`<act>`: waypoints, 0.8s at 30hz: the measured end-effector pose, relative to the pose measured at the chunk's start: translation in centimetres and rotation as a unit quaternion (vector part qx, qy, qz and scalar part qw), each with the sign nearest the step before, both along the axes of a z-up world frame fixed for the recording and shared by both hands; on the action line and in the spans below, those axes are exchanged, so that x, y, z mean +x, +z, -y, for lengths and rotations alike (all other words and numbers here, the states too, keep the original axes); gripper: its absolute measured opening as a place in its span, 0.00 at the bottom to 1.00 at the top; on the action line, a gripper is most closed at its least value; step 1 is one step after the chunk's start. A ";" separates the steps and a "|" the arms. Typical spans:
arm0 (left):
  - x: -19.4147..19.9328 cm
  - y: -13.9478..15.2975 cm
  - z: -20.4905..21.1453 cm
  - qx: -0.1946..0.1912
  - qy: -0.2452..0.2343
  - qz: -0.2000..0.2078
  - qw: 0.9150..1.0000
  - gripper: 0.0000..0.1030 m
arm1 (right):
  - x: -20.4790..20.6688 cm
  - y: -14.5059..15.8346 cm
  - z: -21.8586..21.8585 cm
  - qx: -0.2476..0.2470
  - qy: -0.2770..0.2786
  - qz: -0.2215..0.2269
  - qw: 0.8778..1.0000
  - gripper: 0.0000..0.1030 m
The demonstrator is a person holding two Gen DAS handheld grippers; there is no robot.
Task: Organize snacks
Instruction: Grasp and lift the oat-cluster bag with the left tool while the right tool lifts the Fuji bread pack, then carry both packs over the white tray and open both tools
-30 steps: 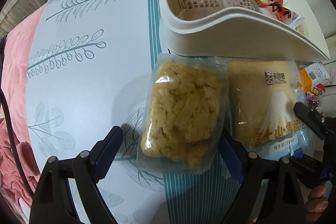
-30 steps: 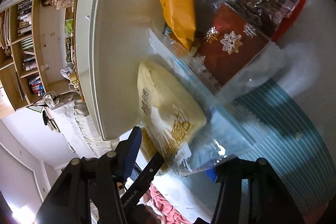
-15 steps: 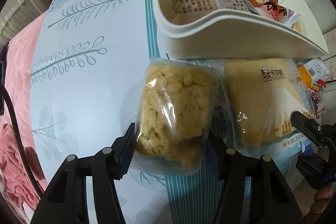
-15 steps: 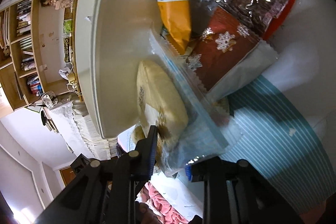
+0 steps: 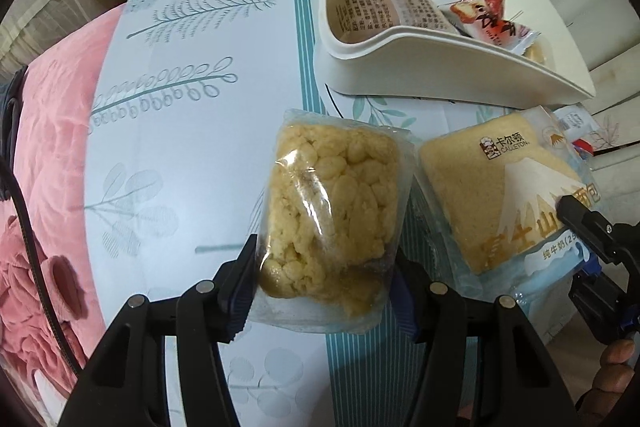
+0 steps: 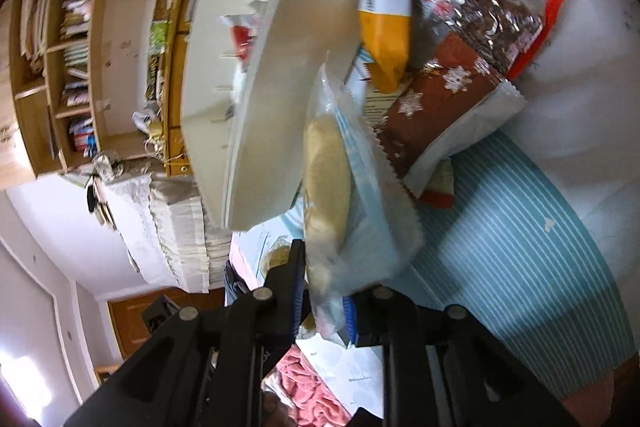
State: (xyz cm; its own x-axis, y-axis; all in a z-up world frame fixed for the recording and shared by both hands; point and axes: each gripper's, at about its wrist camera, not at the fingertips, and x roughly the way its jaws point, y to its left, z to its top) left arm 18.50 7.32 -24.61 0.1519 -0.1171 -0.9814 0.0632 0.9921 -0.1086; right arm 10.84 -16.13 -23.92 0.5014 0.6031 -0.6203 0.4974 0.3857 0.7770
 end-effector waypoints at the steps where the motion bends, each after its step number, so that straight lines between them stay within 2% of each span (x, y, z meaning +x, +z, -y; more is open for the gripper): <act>1: -0.4 0.5 -0.2 -0.004 0.003 0.002 1.000 0.55 | -0.1 0.6 -0.2 -0.009 0.005 0.004 1.000 0.16; 13: -5.1 5.2 -1.0 -0.012 0.010 0.028 0.999 0.55 | -3.3 6.5 -0.2 -0.066 0.030 0.087 0.994 0.15; 16: -5.2 6.1 -2.0 -0.014 0.014 0.022 1.000 0.55 | -3.8 8.3 0.0 -0.092 0.036 0.110 0.989 0.15; 24: -4.7 9.7 -2.1 -0.017 0.002 0.031 0.999 0.55 | -3.2 11.9 1.0 -0.119 0.015 0.137 0.983 0.15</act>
State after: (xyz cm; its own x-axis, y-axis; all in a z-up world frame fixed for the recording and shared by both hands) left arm 13.80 9.46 -14.92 0.2136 -0.1504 -0.9653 0.0669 0.9880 -0.1391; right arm 7.65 -17.15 -12.03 0.6536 0.4744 -0.5897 0.2667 0.5848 0.7661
